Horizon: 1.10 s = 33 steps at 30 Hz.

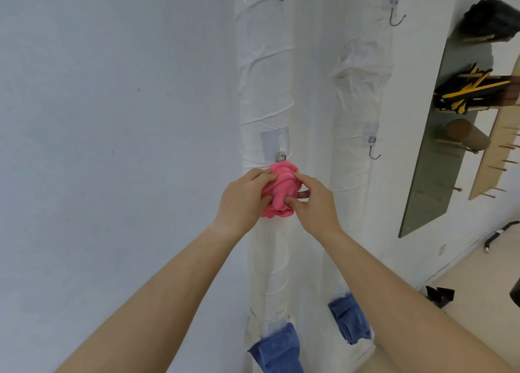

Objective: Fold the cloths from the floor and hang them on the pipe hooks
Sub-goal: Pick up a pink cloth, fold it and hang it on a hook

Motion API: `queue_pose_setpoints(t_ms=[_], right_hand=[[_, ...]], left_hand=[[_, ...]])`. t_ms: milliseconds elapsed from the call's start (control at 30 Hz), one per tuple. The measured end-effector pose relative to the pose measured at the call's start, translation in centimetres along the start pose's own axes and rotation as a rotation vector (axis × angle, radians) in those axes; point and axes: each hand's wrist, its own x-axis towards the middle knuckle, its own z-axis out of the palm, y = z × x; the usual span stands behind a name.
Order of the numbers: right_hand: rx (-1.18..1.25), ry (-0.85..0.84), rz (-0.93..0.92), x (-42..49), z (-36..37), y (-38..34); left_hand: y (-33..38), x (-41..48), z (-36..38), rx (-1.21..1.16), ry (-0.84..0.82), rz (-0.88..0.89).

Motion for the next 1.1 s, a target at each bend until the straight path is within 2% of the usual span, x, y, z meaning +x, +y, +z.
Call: queue_pose_setpoints(t_ms=[133,200,300,367,500,667,767,933,1100], right_hand=[[-0.118,-0.157,-0.026,0.6,-1.8,-0.9],[-0.213,-0.209,-0.039,1.1,-2.6,-1.5],[-0.257,-0.19,-0.006,1.4,-3.4,-2.8],[-0.268,-0.158,-0.049,1.5,-3.5,-3.6],[-0.253,-0.253,-0.083,1.5,-3.1,-4.6],[-0.177,-0.28,0.002,0.6,-2.7,-4.4],[-0.231,-0.318,0.013,1.1,-3.1,-4.9],[-0.415,-0.22,-0.015,1.6,-4.0,-6.6],[-0.565,-0.208,-0.05,0.7,-4.1,-9.1]], left_hand=[[0.7,0.6,-1.8,0.042,-0.147,-0.052],[1.5,0.9,-2.6,0.078,-0.144,-0.052],[2.7,1.5,-3.1,0.067,-0.102,-0.031],[3.2,1.7,-3.0,0.042,-0.122,-0.021],[3.3,1.9,-2.3,0.057,-0.162,-0.015],[3.0,1.7,-2.0,0.008,-0.212,-0.039],[2.9,1.9,-2.9,-0.016,-0.239,-0.036],[2.3,1.7,-5.2,0.009,-0.178,-0.095],[1.0,0.5,-7.9,0.074,-0.216,-0.152]])
